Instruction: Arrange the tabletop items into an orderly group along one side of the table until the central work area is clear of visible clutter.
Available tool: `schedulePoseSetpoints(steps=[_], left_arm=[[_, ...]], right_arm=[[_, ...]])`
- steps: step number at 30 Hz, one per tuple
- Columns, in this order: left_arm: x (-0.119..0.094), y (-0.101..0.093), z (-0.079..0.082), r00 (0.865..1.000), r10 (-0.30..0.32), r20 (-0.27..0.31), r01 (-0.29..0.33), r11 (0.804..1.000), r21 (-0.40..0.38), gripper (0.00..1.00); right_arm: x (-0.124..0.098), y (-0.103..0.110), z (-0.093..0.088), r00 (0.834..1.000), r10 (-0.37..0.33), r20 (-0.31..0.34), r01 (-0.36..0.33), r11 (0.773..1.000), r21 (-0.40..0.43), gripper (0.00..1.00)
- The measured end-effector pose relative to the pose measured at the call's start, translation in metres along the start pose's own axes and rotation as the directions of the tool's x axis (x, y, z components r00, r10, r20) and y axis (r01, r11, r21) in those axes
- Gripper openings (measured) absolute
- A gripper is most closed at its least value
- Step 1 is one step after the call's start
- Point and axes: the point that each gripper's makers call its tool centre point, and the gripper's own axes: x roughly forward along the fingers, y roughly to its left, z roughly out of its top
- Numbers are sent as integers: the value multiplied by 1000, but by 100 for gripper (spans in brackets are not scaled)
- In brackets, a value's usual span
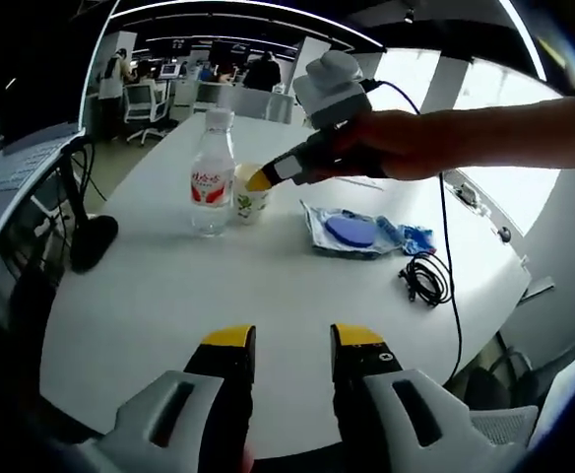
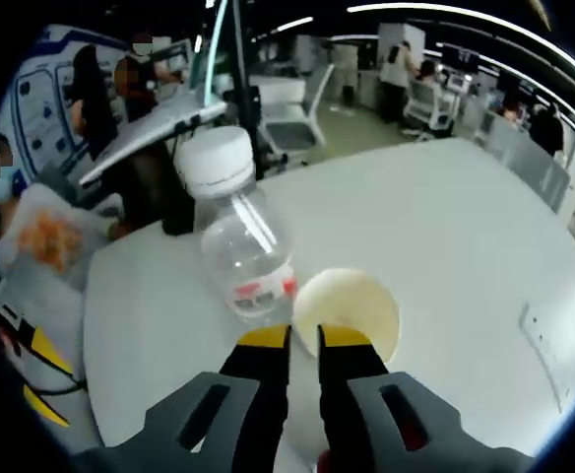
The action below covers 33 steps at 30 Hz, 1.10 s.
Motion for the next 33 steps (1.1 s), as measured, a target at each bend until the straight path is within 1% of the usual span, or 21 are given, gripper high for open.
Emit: schedulePoseSetpoints(steps=[1,3,9,16,18,28,30,33], left_arm=[[0,1,0,1000,2,2,-2,1000,-3,29],[-2,5,0,1000,9,7,-9,1000,-17,28],[-6,11,-3,1000,23,13,-22,999,-48,28],[-5,10,-5,1000,21,14,-20,998,-63,27],[-5,9,-5,1000,19,15,-18,998,-65,27],[-2,6,-4,1000,3,13,-2,997,-72,27],[-2,6,-4,1000,3,14,-2,997,-76,27],[-2,6,-4,1000,3,14,-2,997,-80,27]], right_arm=[[0,1,-1,1000,5,-5,-5,1000,-8,4],[-1,4,-3,1000,16,-17,-17,999,-49,1],[-8,6,-4,1000,19,-14,-20,997,-73,0],[-18,2,-7,1000,11,-9,-11,994,-108,0],[-21,0,-9,1000,5,-15,-7,991,-133,0],[-29,-9,-17,999,-11,-32,5,982,-187,0],[-31,-12,-20,999,-25,-40,16,975,-220,0],[-34,-13,-23,999,-28,-44,17,973,-232,0]])
